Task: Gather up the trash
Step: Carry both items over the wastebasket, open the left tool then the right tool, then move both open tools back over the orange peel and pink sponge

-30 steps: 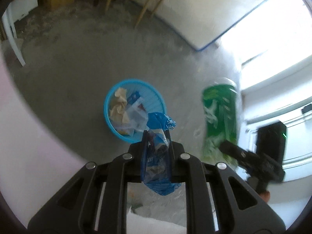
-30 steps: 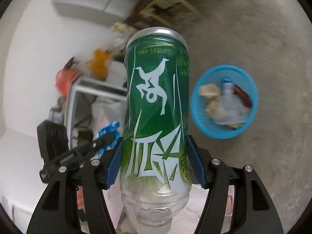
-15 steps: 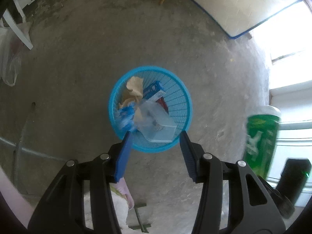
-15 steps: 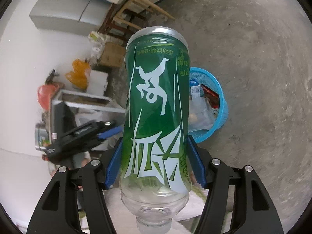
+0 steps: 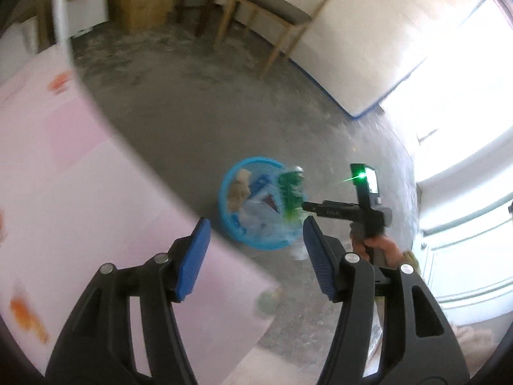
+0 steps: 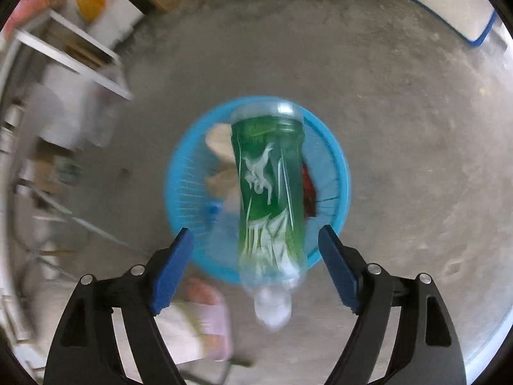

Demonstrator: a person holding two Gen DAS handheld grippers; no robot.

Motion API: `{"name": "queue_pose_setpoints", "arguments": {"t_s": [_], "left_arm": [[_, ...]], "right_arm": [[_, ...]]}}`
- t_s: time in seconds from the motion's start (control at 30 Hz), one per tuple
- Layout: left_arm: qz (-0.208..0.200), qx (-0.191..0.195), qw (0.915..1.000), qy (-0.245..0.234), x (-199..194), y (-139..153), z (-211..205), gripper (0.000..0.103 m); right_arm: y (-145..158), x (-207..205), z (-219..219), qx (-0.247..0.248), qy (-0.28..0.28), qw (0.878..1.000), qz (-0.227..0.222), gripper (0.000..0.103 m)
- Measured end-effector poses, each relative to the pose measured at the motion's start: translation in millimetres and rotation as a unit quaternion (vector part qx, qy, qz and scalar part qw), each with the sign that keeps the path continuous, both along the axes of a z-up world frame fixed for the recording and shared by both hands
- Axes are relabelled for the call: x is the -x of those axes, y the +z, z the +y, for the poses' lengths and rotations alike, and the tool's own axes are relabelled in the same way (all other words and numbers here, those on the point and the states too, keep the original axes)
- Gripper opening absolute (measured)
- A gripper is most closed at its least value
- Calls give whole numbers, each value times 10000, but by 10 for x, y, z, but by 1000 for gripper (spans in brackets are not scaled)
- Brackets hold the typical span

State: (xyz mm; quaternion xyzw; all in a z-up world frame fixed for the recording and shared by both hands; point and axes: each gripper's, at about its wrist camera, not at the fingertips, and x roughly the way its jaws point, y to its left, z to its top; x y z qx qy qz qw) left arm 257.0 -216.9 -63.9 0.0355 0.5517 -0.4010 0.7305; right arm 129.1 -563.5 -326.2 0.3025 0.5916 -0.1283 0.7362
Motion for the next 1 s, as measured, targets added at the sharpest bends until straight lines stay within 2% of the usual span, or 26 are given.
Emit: {"name": "queue_pose_setpoints", "arguments": {"t_s": [0.1,0.23,0.37,0.5,0.7,0.87,1.0], "left_arm": [[-128,-117,9988,463,25,35,600,57],[-186,-225,9947,986,75,32,1143,57],[-164,-192,9904,1356,103,55,1495,57],[-316,-104,9874,1547,125,98,1775,57],[-587,-184,9806,1862,180,95,2306,61],[-650,-240,9703,2319,226,47,2831,62],[-680,-203,9609,2676,271,-41,3136,62]], "right_arm": [[-275,-39,17,9,-46,9995,300,78],[-353,-16,83,74,-104,9997,231,78],[-390,54,61,73,-353,9993,106,78],[-108,183,-6,-8,-766,9964,-360,78],[503,535,243,-217,-1076,9876,-1122,78],[983,685,686,-494,-986,9796,-1680,78],[1404,547,1141,-623,-601,9737,-2107,78]]}}
